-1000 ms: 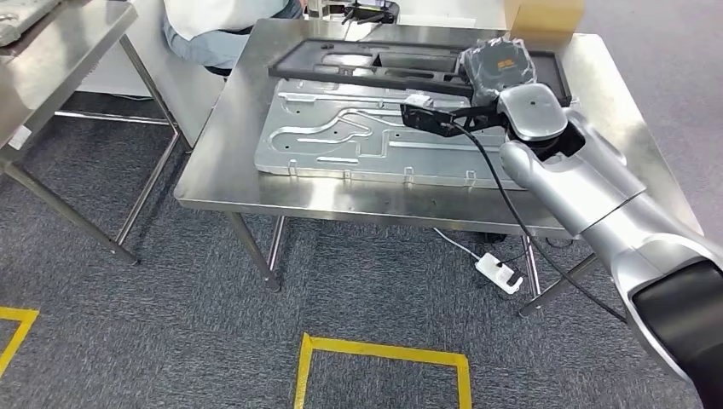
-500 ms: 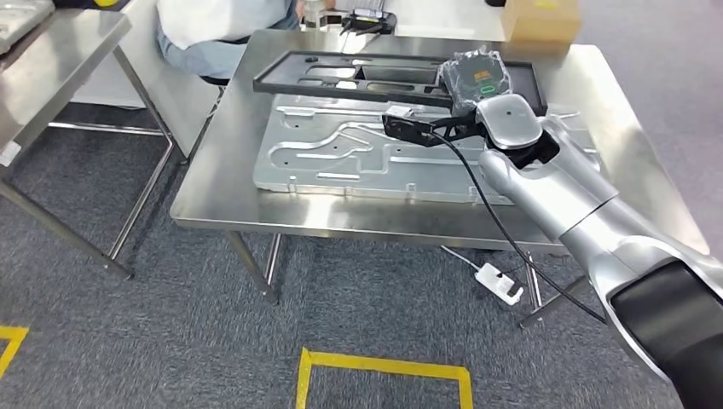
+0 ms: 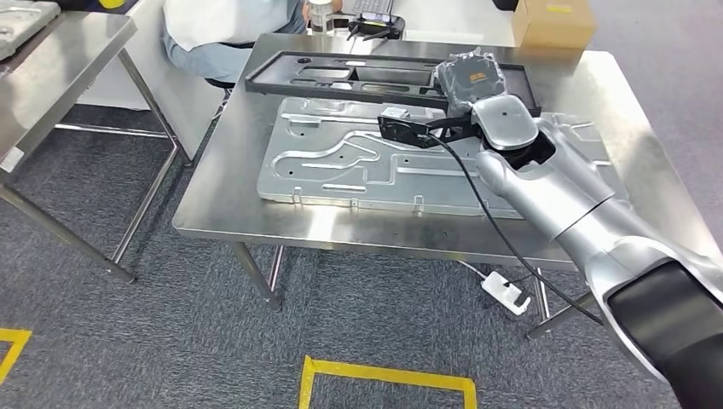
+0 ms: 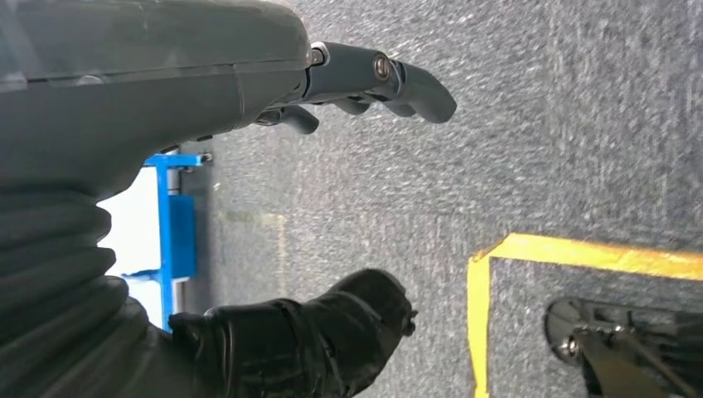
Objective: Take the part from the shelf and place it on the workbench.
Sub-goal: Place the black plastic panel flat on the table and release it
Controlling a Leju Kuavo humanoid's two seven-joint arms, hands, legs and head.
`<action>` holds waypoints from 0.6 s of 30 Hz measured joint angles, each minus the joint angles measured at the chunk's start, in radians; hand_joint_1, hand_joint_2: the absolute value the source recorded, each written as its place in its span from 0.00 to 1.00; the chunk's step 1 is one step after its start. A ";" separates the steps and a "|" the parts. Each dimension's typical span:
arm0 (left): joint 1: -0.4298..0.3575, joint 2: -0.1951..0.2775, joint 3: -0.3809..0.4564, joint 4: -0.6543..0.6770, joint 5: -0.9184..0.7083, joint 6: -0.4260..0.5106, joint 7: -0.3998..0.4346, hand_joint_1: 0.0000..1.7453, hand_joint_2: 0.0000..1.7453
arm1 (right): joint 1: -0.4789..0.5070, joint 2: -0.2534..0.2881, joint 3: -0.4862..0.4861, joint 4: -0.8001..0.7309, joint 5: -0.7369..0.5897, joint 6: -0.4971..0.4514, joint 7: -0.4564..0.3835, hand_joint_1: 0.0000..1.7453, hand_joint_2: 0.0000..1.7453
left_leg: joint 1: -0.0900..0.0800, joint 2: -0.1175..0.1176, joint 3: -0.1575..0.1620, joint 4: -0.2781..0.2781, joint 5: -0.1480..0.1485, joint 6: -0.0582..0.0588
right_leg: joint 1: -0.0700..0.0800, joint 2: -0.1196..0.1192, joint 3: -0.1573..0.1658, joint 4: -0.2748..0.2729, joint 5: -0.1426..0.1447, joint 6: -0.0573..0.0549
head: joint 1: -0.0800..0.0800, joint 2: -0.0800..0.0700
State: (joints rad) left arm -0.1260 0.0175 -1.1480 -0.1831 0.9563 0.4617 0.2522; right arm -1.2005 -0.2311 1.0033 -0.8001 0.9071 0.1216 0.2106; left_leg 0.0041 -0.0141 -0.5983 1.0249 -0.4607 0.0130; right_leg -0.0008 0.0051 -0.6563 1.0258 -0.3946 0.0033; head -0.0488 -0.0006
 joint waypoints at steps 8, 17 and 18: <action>0.000 0.003 -0.009 0.000 -0.007 0.002 0.006 0.00 1.00 | 0.027 0.002 0.000 0.004 0.000 -0.002 -0.002 1.00 1.00 | 0.007 0.008 -0.152 0.262 -0.079 -0.031 | -0.010 0.002 0.043 -0.013 -0.023 -0.022 | -0.001 0.000; -0.010 0.002 -0.017 0.000 -0.030 0.008 0.007 0.00 1.00 | 0.073 0.005 0.000 0.013 -0.010 -0.009 -0.019 1.00 1.00 | 0.002 0.008 -0.033 -0.024 0.056 0.004 | -0.007 0.007 0.068 -0.008 -0.058 0.012 | 0.001 0.000; -0.011 0.001 -0.017 0.000 -0.032 0.008 0.007 0.00 1.00 | 0.079 0.007 0.000 0.014 -0.010 -0.009 -0.021 1.00 1.00 | 0.005 0.008 -0.025 -0.030 0.055 0.010 | -0.007 0.006 0.058 0.015 -0.071 0.016 | 0.003 0.000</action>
State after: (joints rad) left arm -0.1368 0.0189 -1.1654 -0.1831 0.9247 0.4696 0.2594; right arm -1.1211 -0.2244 1.0037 -0.7863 0.8975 0.1123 0.1898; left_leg 0.0093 -0.0057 -0.6237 0.9953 -0.4055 0.0226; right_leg -0.0080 0.0107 -0.5984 1.0409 -0.4652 0.0191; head -0.0458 -0.0007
